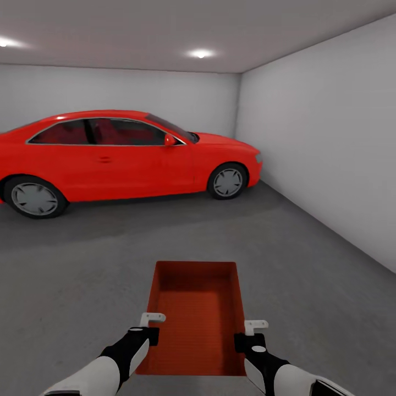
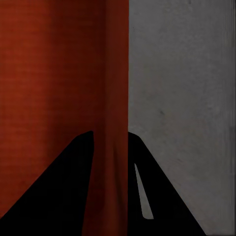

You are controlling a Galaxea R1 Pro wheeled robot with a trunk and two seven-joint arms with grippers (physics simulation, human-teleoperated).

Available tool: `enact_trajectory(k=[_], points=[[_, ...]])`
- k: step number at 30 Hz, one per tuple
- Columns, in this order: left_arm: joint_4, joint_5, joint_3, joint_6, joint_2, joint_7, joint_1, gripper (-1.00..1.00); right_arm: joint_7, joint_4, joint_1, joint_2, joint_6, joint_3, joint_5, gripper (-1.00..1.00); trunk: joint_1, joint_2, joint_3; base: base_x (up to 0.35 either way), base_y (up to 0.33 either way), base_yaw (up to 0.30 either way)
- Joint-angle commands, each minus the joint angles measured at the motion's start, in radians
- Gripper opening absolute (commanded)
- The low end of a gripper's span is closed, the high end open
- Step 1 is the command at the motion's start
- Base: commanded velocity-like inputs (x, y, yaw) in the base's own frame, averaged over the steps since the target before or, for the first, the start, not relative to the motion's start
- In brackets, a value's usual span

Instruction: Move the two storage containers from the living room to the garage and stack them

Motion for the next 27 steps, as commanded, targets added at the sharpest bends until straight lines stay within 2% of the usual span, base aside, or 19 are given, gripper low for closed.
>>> enact_trajectory(k=[1, 27], points=[[0.004, 0.014, -0.031, 0.005, -0.002, -0.007, 0.001, -1.00, -0.026, 0.001, -0.001, 0.001, -0.006, 0.002, -0.010, -1.00, 0.000, -0.002, -0.002, 0.000, 0.000, -0.262], [0.005, 0.014, -0.031, 0.005, -0.002, -0.008, 0.001, -1.00, -0.026, 0.001, -0.001, 0.001, -0.006, 0.002, -0.010, -1.00, 0.000, -0.002, -0.002, 0.000, 0.000, -0.262]])
